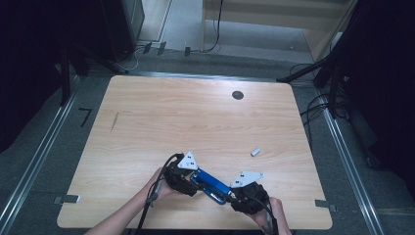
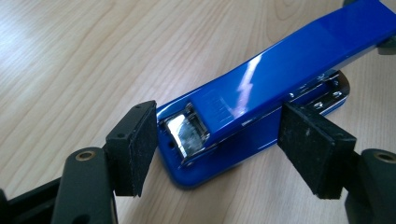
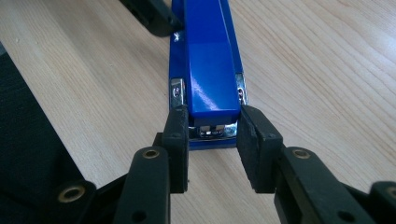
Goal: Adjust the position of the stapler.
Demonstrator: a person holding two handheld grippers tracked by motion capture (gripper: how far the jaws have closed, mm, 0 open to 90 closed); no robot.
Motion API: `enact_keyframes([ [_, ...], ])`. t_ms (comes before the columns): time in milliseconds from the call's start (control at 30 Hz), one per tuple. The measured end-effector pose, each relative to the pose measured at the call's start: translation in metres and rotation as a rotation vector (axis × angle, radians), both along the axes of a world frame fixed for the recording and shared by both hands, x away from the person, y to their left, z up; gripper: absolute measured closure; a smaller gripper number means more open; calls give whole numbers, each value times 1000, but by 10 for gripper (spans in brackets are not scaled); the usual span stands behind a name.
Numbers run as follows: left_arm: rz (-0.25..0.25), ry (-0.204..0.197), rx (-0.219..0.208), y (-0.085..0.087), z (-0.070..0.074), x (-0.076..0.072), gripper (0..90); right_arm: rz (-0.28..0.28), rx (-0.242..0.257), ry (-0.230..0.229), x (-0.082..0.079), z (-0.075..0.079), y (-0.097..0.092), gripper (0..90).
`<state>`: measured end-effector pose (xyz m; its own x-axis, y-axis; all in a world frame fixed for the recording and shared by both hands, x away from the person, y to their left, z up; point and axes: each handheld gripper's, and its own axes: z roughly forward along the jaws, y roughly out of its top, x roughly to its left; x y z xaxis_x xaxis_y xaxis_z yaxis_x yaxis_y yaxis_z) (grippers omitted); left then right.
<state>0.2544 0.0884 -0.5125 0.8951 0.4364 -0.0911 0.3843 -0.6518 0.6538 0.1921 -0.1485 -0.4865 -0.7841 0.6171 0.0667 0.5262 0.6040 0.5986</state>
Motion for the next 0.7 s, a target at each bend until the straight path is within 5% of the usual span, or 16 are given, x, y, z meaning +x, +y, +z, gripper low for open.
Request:
enact_keyframes([
  [333,-50,-26,-46,-8,0,0,259,21,-17,-1,4,0,-2,669],
  [500,-69,-62,-5,-17,-3,-2,294,21,-15,2,6,1,-4,668],
  [700,-68,-58,1,-17,-2,-3,357,-3,-16,3,7,1,-7,661],
])
